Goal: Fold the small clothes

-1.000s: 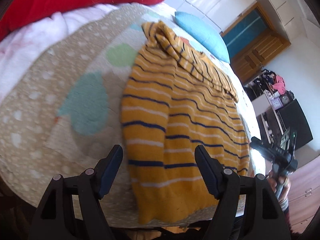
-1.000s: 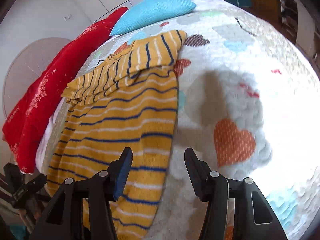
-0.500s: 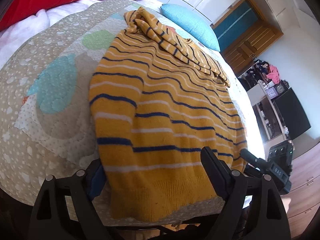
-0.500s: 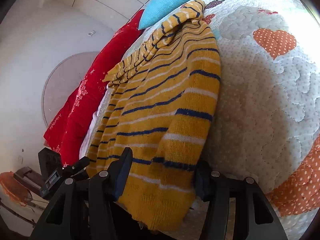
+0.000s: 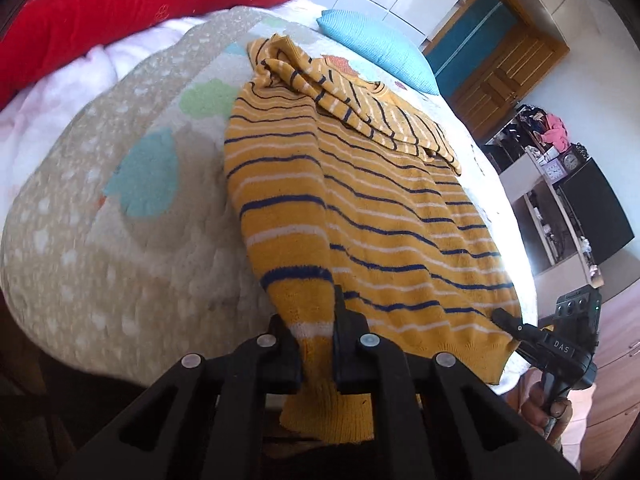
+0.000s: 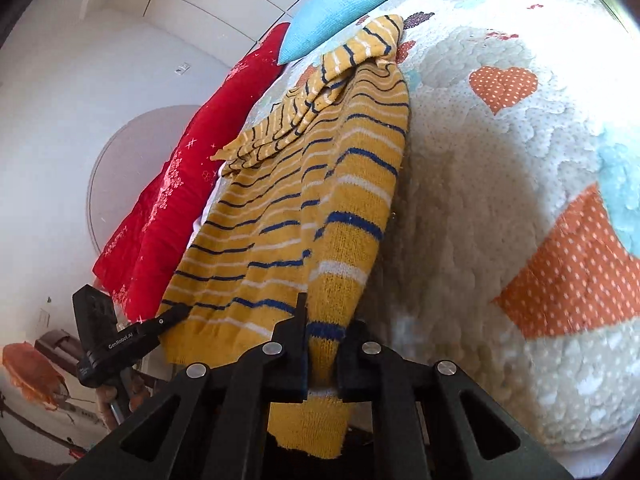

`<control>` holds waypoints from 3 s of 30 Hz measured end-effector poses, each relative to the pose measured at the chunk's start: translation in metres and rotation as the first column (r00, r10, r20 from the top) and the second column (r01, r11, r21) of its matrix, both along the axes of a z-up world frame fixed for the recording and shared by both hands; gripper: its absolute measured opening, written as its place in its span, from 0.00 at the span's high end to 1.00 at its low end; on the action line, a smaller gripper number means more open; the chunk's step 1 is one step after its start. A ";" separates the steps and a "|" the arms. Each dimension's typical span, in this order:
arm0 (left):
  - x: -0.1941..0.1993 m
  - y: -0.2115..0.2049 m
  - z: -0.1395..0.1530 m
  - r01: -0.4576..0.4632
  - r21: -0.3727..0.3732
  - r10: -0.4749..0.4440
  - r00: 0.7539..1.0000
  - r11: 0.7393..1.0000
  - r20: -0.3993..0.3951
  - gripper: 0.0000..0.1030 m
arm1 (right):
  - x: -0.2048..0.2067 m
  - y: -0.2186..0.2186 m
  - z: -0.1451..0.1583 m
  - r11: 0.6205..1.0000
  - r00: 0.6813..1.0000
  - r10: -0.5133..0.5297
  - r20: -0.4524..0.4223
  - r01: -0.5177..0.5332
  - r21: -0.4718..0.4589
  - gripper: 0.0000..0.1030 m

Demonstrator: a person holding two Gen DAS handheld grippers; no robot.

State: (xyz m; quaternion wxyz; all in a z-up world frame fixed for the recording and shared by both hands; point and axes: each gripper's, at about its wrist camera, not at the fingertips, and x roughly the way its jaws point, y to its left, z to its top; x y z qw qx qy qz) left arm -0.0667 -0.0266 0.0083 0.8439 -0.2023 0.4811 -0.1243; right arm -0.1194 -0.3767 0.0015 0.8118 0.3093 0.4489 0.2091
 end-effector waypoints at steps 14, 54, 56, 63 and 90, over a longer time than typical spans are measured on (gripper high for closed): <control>-0.031 0.018 -0.006 -0.049 0.112 0.052 0.998 0.993 -0.024 0.45 | -0.045 -0.015 -0.019 0.989 0.996 -0.017 -0.085 0.005 -0.148 0.63; -0.023 0.016 0.002 -0.148 0.394 0.155 0.988 0.907 0.015 0.28 | -0.028 -0.003 -0.017 0.966 0.993 -0.076 -0.091 0.051 -0.254 0.44; -0.022 0.015 0.001 -0.146 0.387 0.155 0.988 0.911 0.009 0.28 | -0.028 -0.004 -0.018 0.967 0.992 -0.081 -0.092 0.056 -0.248 0.44; -0.021 0.019 -0.006 -0.148 0.357 0.162 0.987 0.922 -0.010 0.27 | -0.029 -0.005 -0.022 0.969 0.991 -0.085 -0.101 0.059 -0.241 0.42; -0.021 -0.003 -0.065 0.008 0.083 0.006 0.987 0.997 -0.158 0.24 | -0.032 0.016 -0.052 0.978 0.984 -0.014 -0.177 -0.023 -0.209 0.36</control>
